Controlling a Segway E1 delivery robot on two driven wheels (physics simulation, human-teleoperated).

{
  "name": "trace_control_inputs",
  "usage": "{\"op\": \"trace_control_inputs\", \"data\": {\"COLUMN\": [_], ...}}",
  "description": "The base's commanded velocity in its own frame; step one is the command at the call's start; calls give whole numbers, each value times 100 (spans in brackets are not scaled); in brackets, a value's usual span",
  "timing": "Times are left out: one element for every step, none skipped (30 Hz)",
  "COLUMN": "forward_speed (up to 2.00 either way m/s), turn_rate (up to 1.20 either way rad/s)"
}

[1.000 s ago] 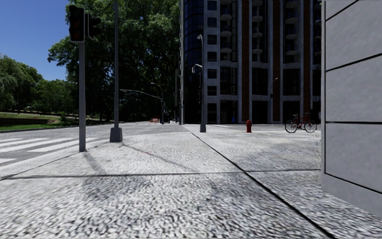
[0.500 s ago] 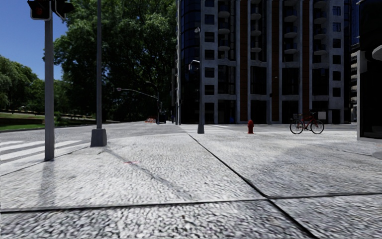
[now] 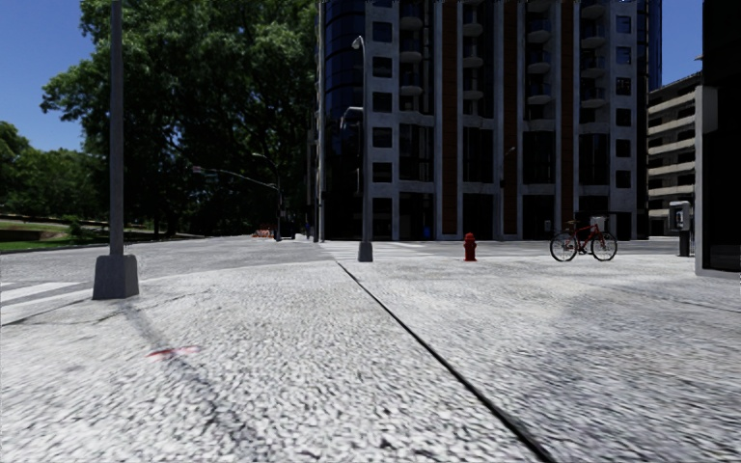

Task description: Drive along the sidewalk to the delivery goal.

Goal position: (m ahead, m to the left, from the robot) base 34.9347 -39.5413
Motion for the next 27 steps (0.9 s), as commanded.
{"op": "trace_control_inputs", "data": {"forward_speed": [200, 200, 200, 200, 200, 200, 200, 200, 200, 200, 200, 200, 200, 200, 200, 200, 200, 200, 200, 200, 200, 200, 200, 200, 200, 200, 200], "turn_rate": [-32, -32, -32, -32, -32, -32, -32, -32, -32, -32, -32, -32, -32, -32, -32, -32, -32, -32, -32, -32, -32, -32, -32, -32, -32, -32, -33]}}
